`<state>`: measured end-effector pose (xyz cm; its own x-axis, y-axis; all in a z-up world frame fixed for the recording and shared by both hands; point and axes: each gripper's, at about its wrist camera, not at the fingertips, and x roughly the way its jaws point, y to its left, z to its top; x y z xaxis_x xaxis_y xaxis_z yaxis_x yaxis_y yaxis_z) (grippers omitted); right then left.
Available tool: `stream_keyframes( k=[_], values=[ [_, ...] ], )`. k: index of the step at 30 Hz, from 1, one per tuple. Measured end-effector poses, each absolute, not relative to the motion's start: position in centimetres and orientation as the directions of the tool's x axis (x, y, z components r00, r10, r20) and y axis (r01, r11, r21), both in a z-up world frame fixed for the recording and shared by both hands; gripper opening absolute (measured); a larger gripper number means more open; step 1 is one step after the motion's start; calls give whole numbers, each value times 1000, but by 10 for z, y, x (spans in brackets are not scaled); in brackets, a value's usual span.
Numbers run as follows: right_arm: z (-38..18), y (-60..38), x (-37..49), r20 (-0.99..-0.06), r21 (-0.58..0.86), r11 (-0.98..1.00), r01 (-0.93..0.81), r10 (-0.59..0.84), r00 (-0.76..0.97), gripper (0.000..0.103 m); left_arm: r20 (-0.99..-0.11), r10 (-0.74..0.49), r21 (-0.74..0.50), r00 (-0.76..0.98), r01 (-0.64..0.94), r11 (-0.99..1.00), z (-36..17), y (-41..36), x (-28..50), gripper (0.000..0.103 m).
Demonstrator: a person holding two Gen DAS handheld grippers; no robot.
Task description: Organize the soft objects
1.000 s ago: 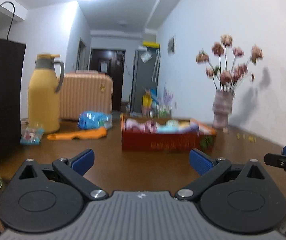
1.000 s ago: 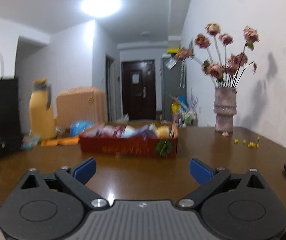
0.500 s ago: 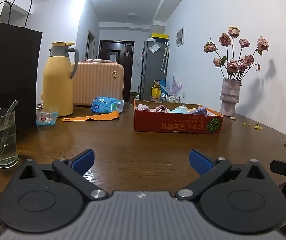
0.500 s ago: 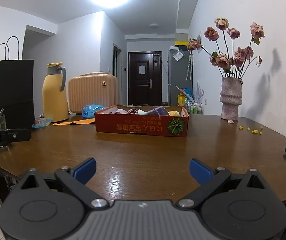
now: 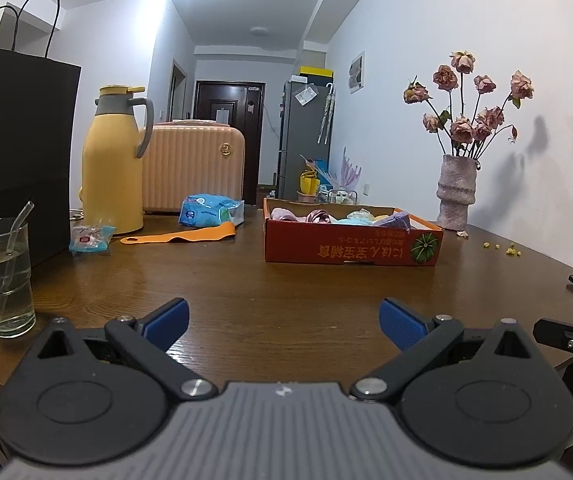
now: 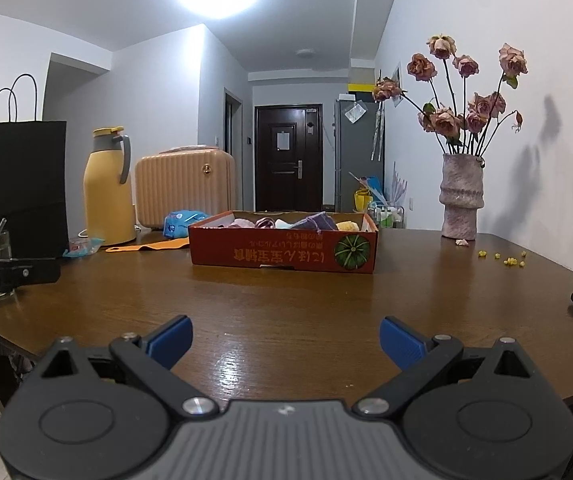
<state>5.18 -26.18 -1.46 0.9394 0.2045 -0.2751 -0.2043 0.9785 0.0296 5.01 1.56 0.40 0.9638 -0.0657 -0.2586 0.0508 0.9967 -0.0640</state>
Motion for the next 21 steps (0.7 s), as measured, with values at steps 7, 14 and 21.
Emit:
stream_keyframes(
  k=[7,14,21],
  values=[
    [-16,-260,53,-278,28,979,-202,201,939,100,-253,-79,-48,964,69,996,3,12,47,103],
    [-16,-261,54,-281,32,978,-204,205,938,100,-254,-77,-48,964,67,997,3,12,46,103],
    [-17,-260,56,-281,30,977,-212,212,936,101,-255,-74,-48,964,64,997,2,13,46,103]
  ],
)
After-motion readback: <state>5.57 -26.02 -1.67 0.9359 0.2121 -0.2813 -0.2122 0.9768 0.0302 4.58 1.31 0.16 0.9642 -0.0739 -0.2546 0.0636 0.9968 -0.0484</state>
